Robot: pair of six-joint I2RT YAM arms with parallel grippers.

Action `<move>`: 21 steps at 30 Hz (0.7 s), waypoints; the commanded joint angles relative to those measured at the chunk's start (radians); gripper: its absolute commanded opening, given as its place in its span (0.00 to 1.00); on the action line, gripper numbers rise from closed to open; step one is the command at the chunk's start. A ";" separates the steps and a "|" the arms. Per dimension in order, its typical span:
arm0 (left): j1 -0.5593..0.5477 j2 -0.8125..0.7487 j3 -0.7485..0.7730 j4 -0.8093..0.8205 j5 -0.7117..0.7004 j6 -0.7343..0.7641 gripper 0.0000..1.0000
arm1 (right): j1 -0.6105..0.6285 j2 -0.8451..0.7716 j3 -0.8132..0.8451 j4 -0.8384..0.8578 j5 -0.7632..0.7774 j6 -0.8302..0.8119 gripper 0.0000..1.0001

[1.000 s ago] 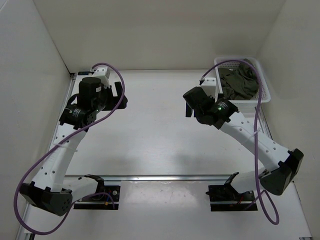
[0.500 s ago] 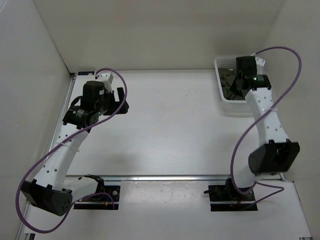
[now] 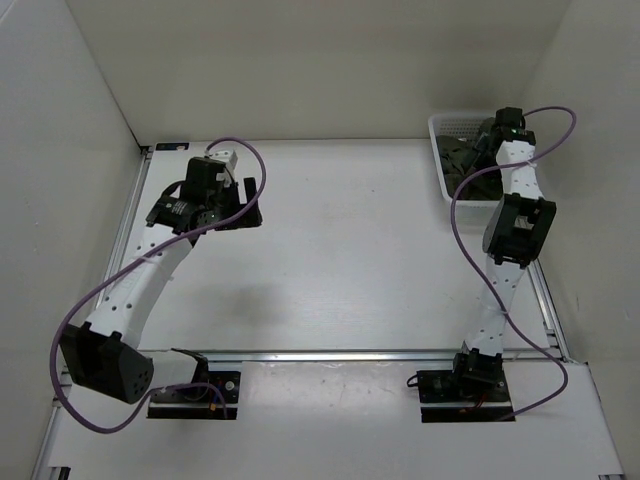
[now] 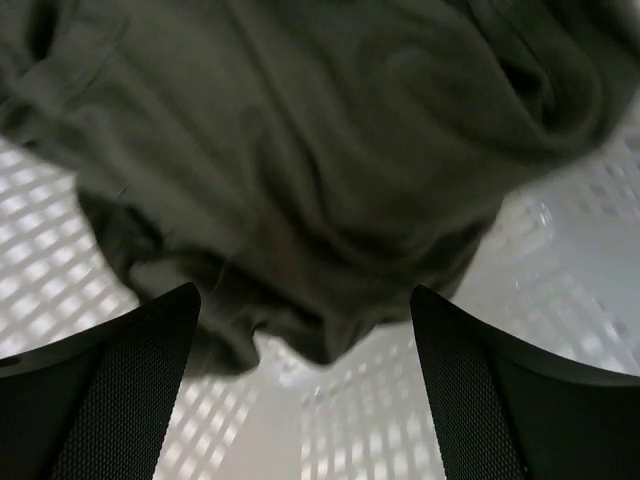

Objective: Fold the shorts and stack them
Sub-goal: Grab the shorts from the pile

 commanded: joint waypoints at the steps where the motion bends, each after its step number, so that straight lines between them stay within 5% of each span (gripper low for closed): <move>1: 0.006 0.011 0.042 -0.031 -0.037 -0.005 1.00 | -0.010 0.066 0.145 -0.029 -0.062 -0.020 0.90; 4: 0.006 0.040 0.053 -0.042 -0.046 -0.005 1.00 | -0.019 0.134 0.203 -0.029 -0.071 -0.020 0.76; 7: 0.006 0.061 0.072 -0.052 -0.046 -0.014 1.00 | -0.019 0.143 0.218 0.005 -0.109 -0.020 0.40; 8: 0.006 0.061 0.073 -0.053 -0.055 -0.014 1.00 | -0.019 0.131 0.218 0.016 -0.123 -0.020 0.21; 11: 0.006 0.061 0.082 -0.062 -0.056 -0.014 1.00 | -0.019 0.044 0.218 0.049 -0.177 -0.034 0.01; 16: 0.006 0.090 0.154 -0.166 0.038 -0.064 1.00 | -0.010 -0.235 0.088 0.129 -0.201 -0.046 0.00; 21: -0.005 0.000 0.111 -0.177 0.061 -0.098 1.00 | 0.013 -0.497 0.135 0.138 -0.353 -0.055 0.00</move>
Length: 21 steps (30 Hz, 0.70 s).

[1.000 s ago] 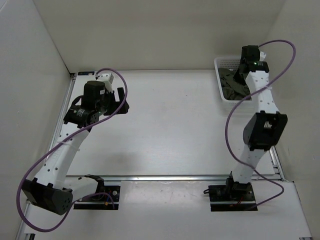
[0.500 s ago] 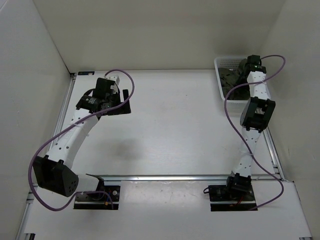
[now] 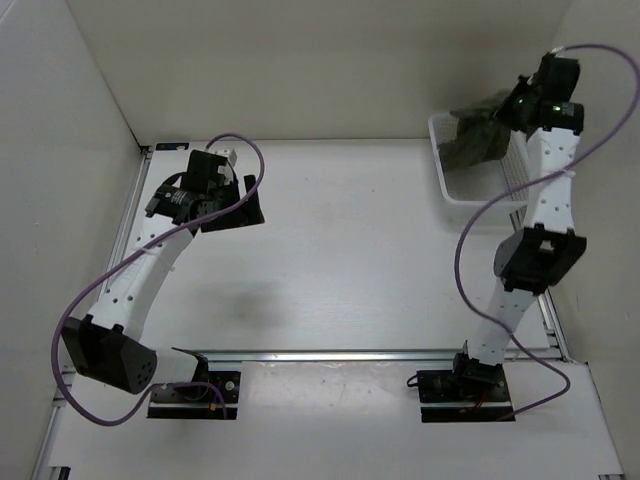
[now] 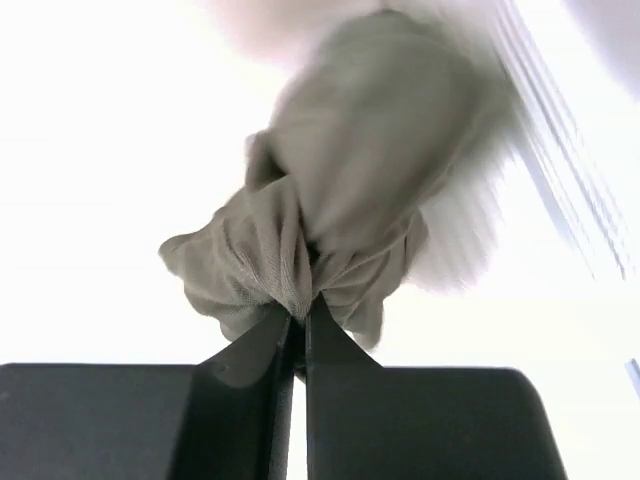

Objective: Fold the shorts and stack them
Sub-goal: Grab the shorts from the pile, then move the shorts to the center of the board

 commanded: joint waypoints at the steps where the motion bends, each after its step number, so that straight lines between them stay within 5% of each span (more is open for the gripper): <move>1: -0.004 -0.099 -0.017 -0.038 0.029 -0.044 1.00 | 0.042 -0.259 0.105 0.100 -0.178 -0.035 0.00; 8: -0.004 -0.162 0.013 -0.093 -0.037 -0.075 1.00 | 0.294 -0.440 0.146 0.081 -0.205 -0.094 0.00; 13: 0.032 -0.173 0.124 -0.145 -0.069 -0.062 1.00 | 0.456 -0.555 -0.097 0.081 -0.174 -0.057 0.00; 17: 0.082 -0.182 0.170 -0.165 -0.060 -0.023 1.00 | 0.571 -0.617 -0.558 0.176 -0.102 0.033 0.00; 19: 0.092 -0.182 0.170 -0.165 -0.036 -0.013 1.00 | 0.591 -0.560 -0.627 0.234 -0.090 0.032 0.02; 20: 0.102 -0.160 0.170 -0.155 -0.022 -0.013 1.00 | 0.603 -0.514 -0.627 0.235 -0.090 0.014 0.10; 21: 0.102 -0.151 0.149 -0.133 0.007 -0.013 1.00 | 0.603 -0.388 -0.533 0.212 -0.090 -0.008 0.38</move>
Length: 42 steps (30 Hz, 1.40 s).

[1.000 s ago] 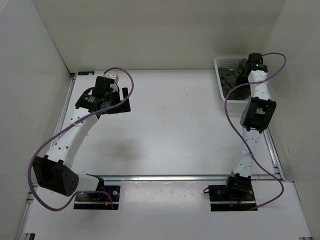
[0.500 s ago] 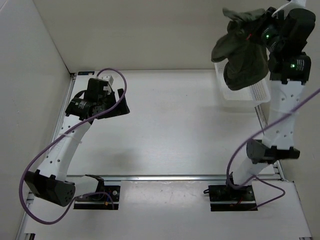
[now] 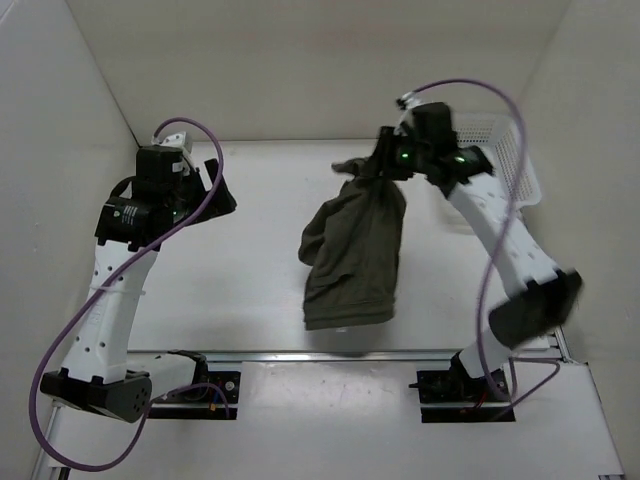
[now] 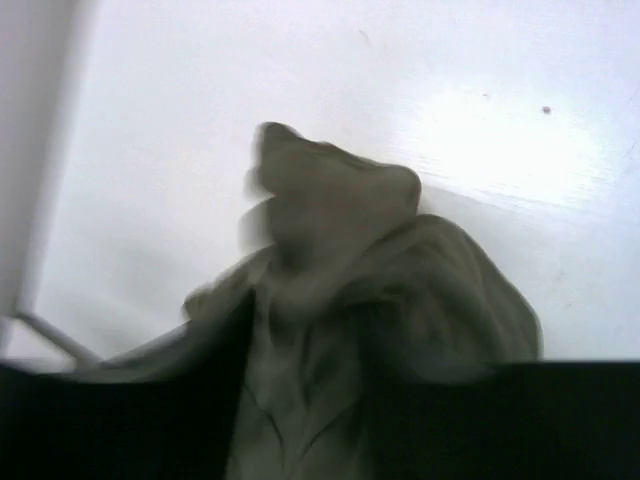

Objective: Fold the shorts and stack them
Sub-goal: Move the shorts to the center of the board

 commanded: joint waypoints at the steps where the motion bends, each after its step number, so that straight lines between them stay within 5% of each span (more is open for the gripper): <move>1: 0.009 0.023 0.000 0.013 0.060 0.031 1.00 | 0.012 0.246 0.125 0.034 0.043 -0.036 0.58; 3: 0.009 0.071 -0.016 0.022 0.085 0.031 1.00 | 0.012 0.473 0.338 -0.191 0.080 -0.069 0.74; 5: 0.009 0.097 -0.045 0.011 0.097 0.031 1.00 | 0.012 0.489 0.457 -0.282 0.136 -0.041 0.75; 9: 0.009 0.066 -0.175 0.062 0.134 0.031 1.00 | 0.088 0.204 0.037 -0.029 0.224 0.015 0.69; 15: -0.014 0.110 -0.406 0.195 0.262 -0.001 0.89 | 0.248 -0.075 -0.467 0.023 0.307 0.134 0.60; 19: -0.023 0.238 -0.493 0.252 0.246 -0.012 0.99 | 0.269 -0.259 -0.655 0.023 0.307 0.239 0.70; 23: -0.023 0.344 -0.536 0.351 0.289 -0.032 0.99 | 0.269 -0.364 -0.746 -0.026 0.350 0.296 0.74; 26: -0.032 0.428 -0.545 0.392 0.324 -0.042 0.91 | 0.269 -0.396 -0.746 -0.085 0.402 0.306 0.79; 27: -0.048 0.447 -0.545 0.401 0.336 -0.042 0.73 | 0.260 -0.396 -0.723 -0.110 0.414 0.306 0.79; 35: -0.231 0.598 -0.427 0.410 0.361 -0.077 0.10 | 0.133 -0.470 -0.660 -0.165 0.447 0.267 0.85; 42: -0.556 0.768 -0.032 0.410 0.535 -0.160 0.10 | -0.082 -0.513 -0.622 -0.198 0.392 0.178 0.86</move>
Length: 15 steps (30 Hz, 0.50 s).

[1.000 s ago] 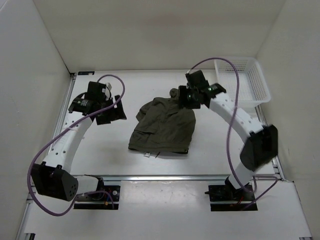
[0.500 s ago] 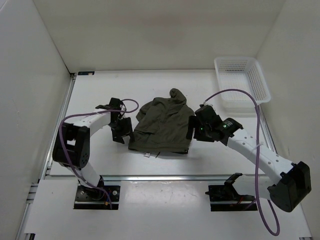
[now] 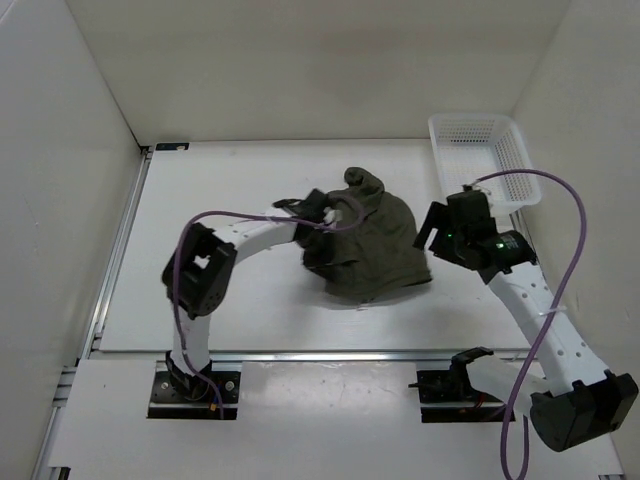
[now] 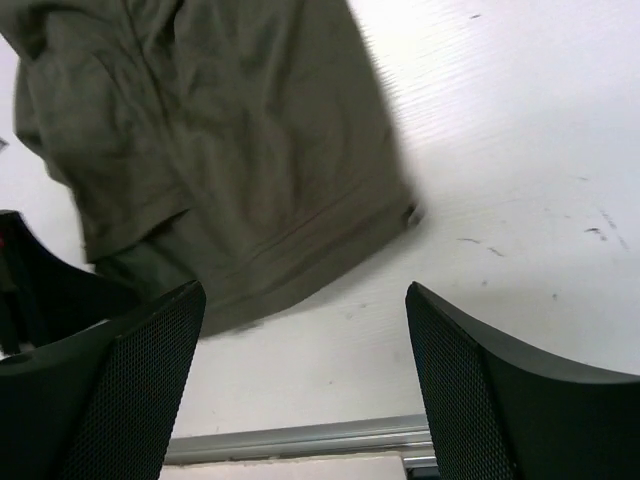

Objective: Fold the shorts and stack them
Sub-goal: Move the shorts to the center of the board

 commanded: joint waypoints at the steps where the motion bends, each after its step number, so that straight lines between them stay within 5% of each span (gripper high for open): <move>1: -0.155 0.059 0.241 0.054 0.212 -0.043 0.10 | -0.110 -0.032 0.039 -0.039 -0.035 -0.062 0.86; 3: -0.166 0.079 0.363 0.054 0.298 -0.052 0.15 | -0.151 -0.056 0.025 -0.048 -0.096 -0.074 0.86; 4: -0.166 0.079 0.387 0.045 0.298 -0.052 0.26 | -0.178 -0.056 0.015 -0.048 -0.111 -0.074 0.86; 5: -0.153 0.067 0.404 0.030 0.298 -0.052 0.65 | -0.187 -0.074 -0.014 -0.048 -0.125 -0.074 0.86; 9: -0.061 -0.002 0.396 -0.070 0.161 0.018 0.99 | -0.188 -0.122 -0.103 -0.048 -0.168 -0.074 0.86; 11: -0.025 -0.016 0.369 -0.088 0.121 0.027 0.91 | -0.188 -0.131 -0.160 -0.034 -0.206 -0.050 0.86; 12: 0.007 -0.016 0.358 -0.098 0.120 0.027 0.68 | -0.188 -0.131 -0.180 -0.034 -0.263 -0.038 0.86; 15: 0.030 0.027 0.339 -0.098 0.081 0.027 0.31 | -0.188 -0.131 -0.267 0.019 -0.337 0.030 0.86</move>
